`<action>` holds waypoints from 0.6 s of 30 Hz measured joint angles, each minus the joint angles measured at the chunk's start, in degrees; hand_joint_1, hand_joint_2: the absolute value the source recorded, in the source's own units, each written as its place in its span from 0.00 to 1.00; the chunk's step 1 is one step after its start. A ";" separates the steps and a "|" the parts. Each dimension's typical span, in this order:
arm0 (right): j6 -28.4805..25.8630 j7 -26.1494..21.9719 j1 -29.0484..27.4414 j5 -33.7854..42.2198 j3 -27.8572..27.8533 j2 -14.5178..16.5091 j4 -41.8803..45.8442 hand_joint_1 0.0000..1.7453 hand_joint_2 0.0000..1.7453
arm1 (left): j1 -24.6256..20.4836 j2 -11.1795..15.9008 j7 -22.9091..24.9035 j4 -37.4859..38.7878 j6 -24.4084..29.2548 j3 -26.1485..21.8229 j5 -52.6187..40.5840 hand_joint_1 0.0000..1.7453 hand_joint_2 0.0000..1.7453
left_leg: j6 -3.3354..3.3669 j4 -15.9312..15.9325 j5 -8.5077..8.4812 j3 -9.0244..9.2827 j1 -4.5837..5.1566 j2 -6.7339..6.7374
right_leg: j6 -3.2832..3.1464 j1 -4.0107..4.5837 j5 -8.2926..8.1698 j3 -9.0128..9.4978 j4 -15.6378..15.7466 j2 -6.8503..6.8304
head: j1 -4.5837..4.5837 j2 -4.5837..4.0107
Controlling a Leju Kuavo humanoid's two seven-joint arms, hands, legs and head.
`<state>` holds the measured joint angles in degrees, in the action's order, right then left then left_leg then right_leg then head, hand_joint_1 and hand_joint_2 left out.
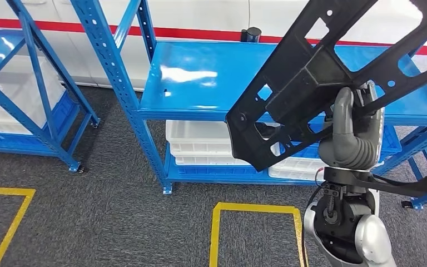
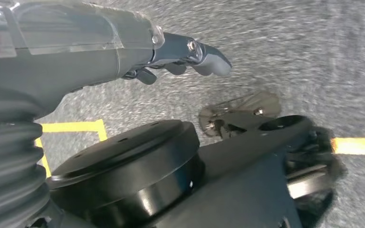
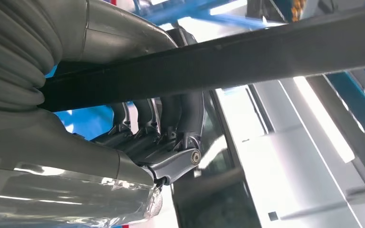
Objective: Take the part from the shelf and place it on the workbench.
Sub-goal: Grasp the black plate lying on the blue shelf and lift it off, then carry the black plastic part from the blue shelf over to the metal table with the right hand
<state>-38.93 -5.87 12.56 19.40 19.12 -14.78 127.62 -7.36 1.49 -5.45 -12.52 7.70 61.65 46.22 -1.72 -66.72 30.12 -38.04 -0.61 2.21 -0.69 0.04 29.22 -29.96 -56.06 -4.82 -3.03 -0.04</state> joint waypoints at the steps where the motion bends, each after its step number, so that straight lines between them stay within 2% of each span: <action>1: -0.01 0.01 0.56 -0.03 0.47 0.05 -0.21 1.00 1.00 | -0.01 0.00 0.07 0.01 0.02 0.01 0.16 0.00 1.00 | 0.27 3.52 -1.09 1.97 0.17 1.58 | 0.33 0.15 0.27 -0.07 -0.39 -0.62 | 0.17 0.00; 2: -0.01 0.01 1.18 0.01 0.94 0.10 -0.42 1.00 1.00 | -0.01 -0.02 -0.16 0.01 0.09 0.01 0.43 0.00 1.00 | 0.74 6.02 -1.68 3.26 0.37 2.84 | 0.62 0.31 0.50 -0.13 -0.72 -1.17 | 0.22 0.00; 3: -0.01 -0.01 1.91 0.13 1.42 0.14 -0.61 1.00 1.00 | 0.01 -0.03 -0.66 0.02 0.22 0.01 0.78 0.00 1.00 | 1.27 7.28 -1.76 3.75 0.59 3.67 | 0.89 0.46 0.65 -0.19 -0.94 -1.68 | 0.15 0.00; 5: 0.00 -0.18 3.59 0.51 2.43 0.21 -0.99 1.00 1.00 | 0.10 -0.08 -2.30 0.02 0.57 -0.01 1.55 0.00 1.00 | 2.27 7.45 -1.95 3.41 0.78 2.76 | 1.21 0.56 0.71 -0.24 -1.03 -2.72 | -0.09 0.00; 6: 0.00 -0.39 4.45 0.78 2.91 0.26 -1.18 1.00 1.00 | 0.13 -0.11 -3.29 0.02 0.68 -0.03 1.83 0.00 1.00 | 2.59 7.50 -2.12 3.27 0.69 2.10 | 1.48 0.47 0.99 -0.30 -1.20 -2.49 | -0.17 0.00; 8: -0.01 -1.17 5.62 1.64 3.60 0.33 -1.53 1.00 1.00 | 0.04 -0.26 -5.14 0.02 0.88 -0.05 1.89 0.00 1.00 | 3.25 7.61 -2.53 3.05 0.38 0.65 | 2.09 0.17 3.35 -1.42 -4.05 0.26 | -0.45 0.00; 9: -0.02 -1.66 5.82 2.19 3.80 0.33 -1.66 1.00 1.00 | -0.04 -0.42 -5.75 0.02 1.11 -0.05 1.67 0.00 1.00 | 3.48 7.61 -2.68 2.95 0.29 -0.16 | 2.37 0.01 5.35 -2.69 -7.21 2.18 | -0.74 0.00; 10: -0.03 -2.18 5.66 2.81 3.95 0.29 -1.74 1.00 1.00 | -0.12 -0.61 -6.14 0.02 1.50 -0.04 1.38 0.00 1.00 | 3.67 7.61 -2.81 2.82 0.27 -1.01 | 2.50 -0.09 7.43 -4.34 -11.20 3.52 | -1.05 0.00; 11: -0.04 -2.68 5.24 3.50 4.04 0.15 -1.77 1.00 1.00 | -0.15 -0.81 -6.35 0.02 1.96 -0.04 1.08 0.00 1.00 | 3.78 7.60 -2.93 2.73 0.28 -1.94 | 2.55 -0.12 8.94 -5.90 -14.91 4.13 | -1.30 0.00; 12: -0.05 -3.06 4.68 4.16 4.10 -0.08 -1.75 1.00 1.00 | -0.11 -0.98 -6.46 0.03 2.39 -0.03 0.89 0.00 1.00 | 3.82 7.60 -3.03 2.67 0.29 -2.92 | 2.50 -0.12 9.44 -6.89 -17.20 4.40 | -1.44 0.00; 13: -0.05 -3.39 4.09 4.76 4.14 -0.40 -1.67 1.00 1.00 | -0.04 -1.11 -6.56 0.03 2.76 -0.03 0.73 0.00 1.00 | 3.81 7.59 -3.13 2.64 0.30 -3.94 | 2.37 -0.11 8.75 -6.99 -17.42 4.59 | -1.54 0.00; 14: -0.05 -3.60 3.65 5.23 4.14 -0.78 -1.57 1.00 1.00 | 0.03 -1.21 -6.62 0.04 2.98 -0.02 0.66 0.00 1.00 | 3.72 7.58 -3.24 2.66 0.30 -4.97 | 2.14 -0.11 6.98 -6.08 -15.34 4.88 | -1.64 0.00; 15: -0.05 -3.73 3.39 5.52 4.12 -1.13 -1.42 1.00 1.00 | 0.07 -1.27 -6.65 0.04 3.11 -0.02 0.63 0.00 1.00 | 3.60 7.58 -3.36 2.68 0.30 -5.95 | 1.83 -0.11 4.64 -4.47 -11.65 5.61 | -1.80 0.00; 17: -0.05 -3.91 3.14 5.73 4.08 -1.69 -1.04 1.00 1.00 | 0.02 -1.48 -6.71 0.04 3.24 -0.02 0.59 0.00 1.00 | 3.19 7.50 -3.66 2.44 0.28 -7.69 | 1.14 -0.22 1.38 -1.43 -4.36 8.57 | -1.96 0.00; 18: -0.05 -3.98 3.03 5.78 4.03 -1.92 -0.85 1.00 1.00 | 0.00 -1.58 -6.73 0.03 3.27 -0.02 0.57 0.00 1.00 | 2.87 7.48 -3.88 2.12 0.18 -8.45 | 0.92 -0.25 0.87 -0.64 -2.29 9.64 | -2.05 0.00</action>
<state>-38.98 -9.85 15.59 25.18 23.16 -16.70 126.77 -7.36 -0.09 -12.18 -12.49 10.97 61.64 46.80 1.15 -59.24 26.23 -35.92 -0.43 -6.24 0.23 -0.21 30.09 -30.60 -58.34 4.83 -5.07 -0.04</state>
